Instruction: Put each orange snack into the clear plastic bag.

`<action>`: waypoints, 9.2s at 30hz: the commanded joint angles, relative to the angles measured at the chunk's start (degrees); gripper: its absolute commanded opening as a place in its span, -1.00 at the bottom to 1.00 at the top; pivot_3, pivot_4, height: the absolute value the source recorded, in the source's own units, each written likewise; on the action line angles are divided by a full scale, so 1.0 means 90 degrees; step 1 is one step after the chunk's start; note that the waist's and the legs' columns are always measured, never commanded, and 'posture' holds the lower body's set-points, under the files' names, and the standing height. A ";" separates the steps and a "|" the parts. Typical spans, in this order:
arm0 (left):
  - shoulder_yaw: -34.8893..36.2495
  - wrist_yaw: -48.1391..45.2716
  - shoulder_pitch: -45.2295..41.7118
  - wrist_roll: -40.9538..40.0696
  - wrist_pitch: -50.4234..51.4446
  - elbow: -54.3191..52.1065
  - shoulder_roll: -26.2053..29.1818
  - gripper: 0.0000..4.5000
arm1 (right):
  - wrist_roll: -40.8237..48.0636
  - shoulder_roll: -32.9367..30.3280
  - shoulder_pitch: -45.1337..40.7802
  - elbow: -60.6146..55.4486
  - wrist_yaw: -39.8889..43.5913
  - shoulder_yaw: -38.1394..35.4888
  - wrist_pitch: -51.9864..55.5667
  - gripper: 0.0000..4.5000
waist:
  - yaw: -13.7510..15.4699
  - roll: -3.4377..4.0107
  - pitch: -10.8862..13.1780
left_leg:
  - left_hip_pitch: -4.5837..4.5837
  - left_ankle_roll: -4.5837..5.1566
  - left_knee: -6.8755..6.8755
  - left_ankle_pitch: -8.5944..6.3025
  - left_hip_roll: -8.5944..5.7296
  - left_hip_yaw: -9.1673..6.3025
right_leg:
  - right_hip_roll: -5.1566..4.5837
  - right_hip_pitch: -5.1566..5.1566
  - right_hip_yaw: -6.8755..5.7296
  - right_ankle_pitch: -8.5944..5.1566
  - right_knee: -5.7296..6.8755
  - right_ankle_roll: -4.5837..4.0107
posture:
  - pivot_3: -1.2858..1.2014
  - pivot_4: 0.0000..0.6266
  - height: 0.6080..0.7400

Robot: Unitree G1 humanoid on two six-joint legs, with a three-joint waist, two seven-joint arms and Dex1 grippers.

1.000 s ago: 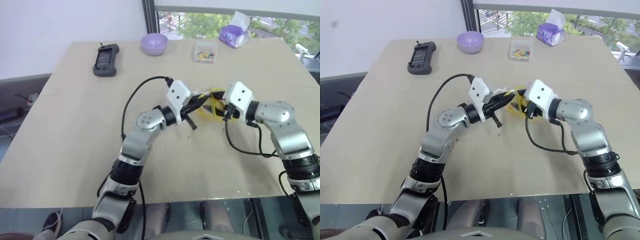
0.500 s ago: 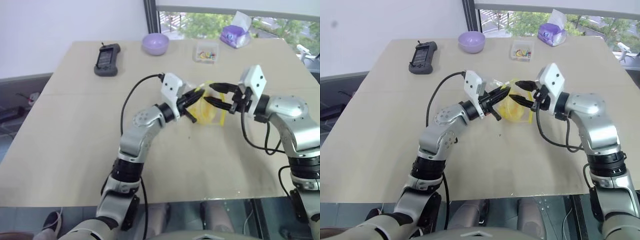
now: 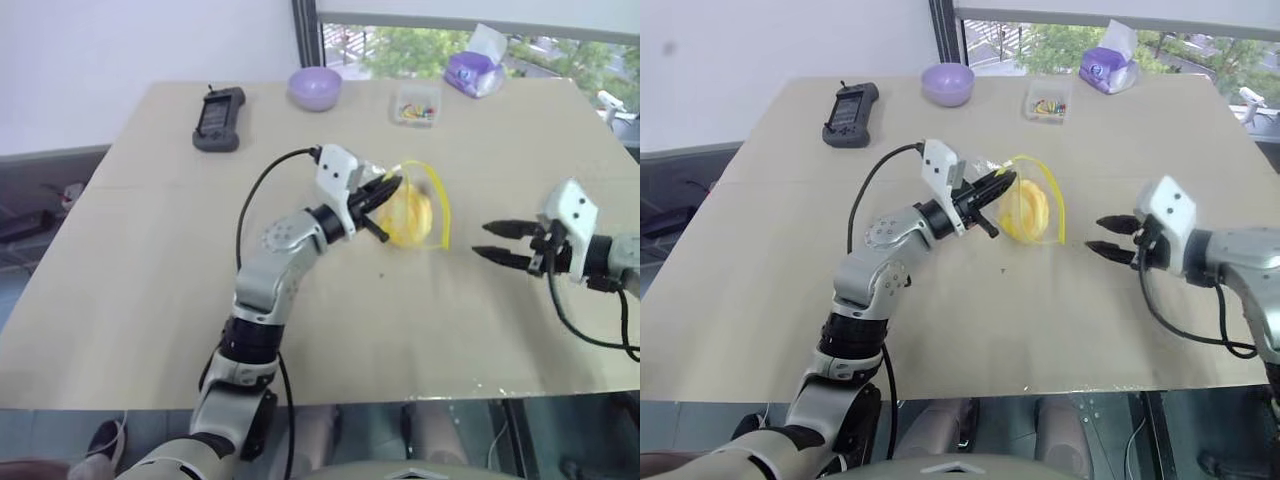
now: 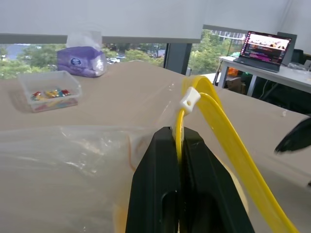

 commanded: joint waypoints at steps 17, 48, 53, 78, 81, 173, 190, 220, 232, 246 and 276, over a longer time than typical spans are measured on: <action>0.0001 0.0033 -0.0083 -0.0042 -0.0035 -0.0250 0.0113 -1.00 | -0.0350 0.0915 -0.1079 0.0043 -0.0794 0.0719 0.0680 -0.10 | 0.0031 -0.0001 0.0001 | -0.0006 -0.0001 0.0000 0.0000 -0.0001 -0.0008 | -0.0004 0.0000 -0.0004 0.0000 -0.0007 0.0000 | 0.03 -0.52 1.00; 0.0432 0.0222 -0.1238 0.0368 -0.1093 0.1145 0.0418 -1.00 | -0.1153 0.0858 -0.3425 0.1742 -0.1776 0.0005 -0.0670 -0.98 | 0.0011 -0.0001 0.0003 | -0.0016 -0.0001 -0.0016 0.0000 -0.0005 -0.0007 | -0.0005 -0.0006 -0.0006 0.0000 -0.0033 -0.0001 | 0.03 -0.52 1.00; 0.0177 -0.0101 -0.0827 0.0555 -0.1176 0.1095 0.0687 -1.00 | -0.1650 0.0370 -0.2794 0.1937 -0.1479 0.0228 -0.1280 -0.98 | 0.0003 0.0001 0.0001 | -0.0102 0.0000 0.0023 0.0000 -0.0007 -0.0013 | -0.0012 -0.0088 -0.0011 0.0001 0.0002 -0.0001 | 0.03 -0.52 1.00; -0.0416 -0.0869 0.0343 0.0357 -0.0372 -0.0226 0.1056 -1.00 | -0.0982 -0.1070 -0.0831 -0.0150 0.0290 -0.0226 -0.1035 0.18 | 0.0007 0.0008 0.0002 | -0.0108 0.0002 0.0070 -0.0001 -0.0006 -0.0014 | -0.0007 -0.0083 -0.0011 0.0006 0.0030 -0.0004 | 0.03 -0.52 1.00; -0.0414 -0.0979 0.0369 0.0226 -0.0319 -0.0331 0.1020 -1.00 | -0.0547 -0.0888 -0.1347 -0.0651 0.0304 -0.0045 -0.0460 0.18 | -0.0028 0.0009 0.0001 | -0.0105 0.0002 0.0070 -0.0001 -0.0001 -0.0008 | -0.0006 -0.0083 -0.0008 0.0006 0.0032 -0.0004 | 0.03 -0.52 1.00; -0.0570 -0.1586 0.0294 0.0002 -0.0094 -0.0276 0.1201 -1.00 | -0.2253 0.1172 -0.3425 0.1364 0.1187 0.2007 -0.4516 -0.78 | -0.0008 0.0008 0.0001 | -0.0111 0.0002 0.0083 -0.0001 -0.0006 -0.0023 | -0.0008 -0.0085 -0.0018 0.0006 0.0040 -0.0005 | 0.03 -0.52 1.00; -0.0570 -0.1564 0.0298 0.0007 -0.0071 -0.0255 0.1197 -1.00 | -0.2042 0.1237 -0.3472 0.1411 0.1210 0.1916 -0.4511 -0.78 | -0.0008 0.0008 0.0001 | -0.0111 0.0002 0.0082 -0.0001 -0.0006 -0.0023 | -0.0008 -0.0084 -0.0018 0.0006 0.0040 -0.0005 | 0.03 -0.52 1.00; -0.0595 -0.1532 0.0314 0.0011 -0.0084 -0.0246 0.1175 -1.00 | -0.2218 0.1119 -0.3509 0.1427 0.1221 0.1928 -0.4319 0.61 | -0.0008 0.0008 0.0001 | -0.0111 0.0002 0.0083 -0.0001 -0.0006 -0.0023 | -0.0008 -0.0084 -0.0018 0.0006 0.0040 -0.0005 | 0.03 -0.52 1.00; -0.0604 -0.1533 0.0330 0.0020 -0.0094 -0.0285 0.1203 -1.00 | -0.2292 0.1176 -0.3511 0.1448 0.1142 0.1959 -0.4340 0.22 | -0.0007 0.0008 0.0001 | -0.0111 0.0002 0.0083 -0.0001 -0.0006 -0.0023 | -0.0008 -0.0084 -0.0018 0.0006 0.0040 -0.0005 | 0.03 -0.52 1.00; -0.0622 -0.1544 0.0350 0.0011 -0.0101 -0.0318 0.1220 -1.00 | -0.2509 0.1109 -0.3496 0.1556 0.1081 0.2012 -0.4368 -0.38 | -0.0008 0.0008 0.0001 | -0.0111 0.0002 0.0083 -0.0001 -0.0006 -0.0023 | -0.0008 -0.0084 -0.0018 0.0006 0.0040 -0.0005 | 0.03 -0.52 1.00; -0.0646 -0.1525 0.0374 0.0017 -0.0098 -0.0317 0.1219 -1.00 | -0.2408 0.1131 -0.3388 0.1364 0.1246 0.1999 -0.4301 -0.96 | -0.0008 0.0008 0.0001 | -0.0111 0.0002 0.0083 -0.0001 -0.0006 -0.0023 | -0.0008 -0.0084 -0.0018 0.0006 0.0040 -0.0005 | 0.03 -0.52 1.00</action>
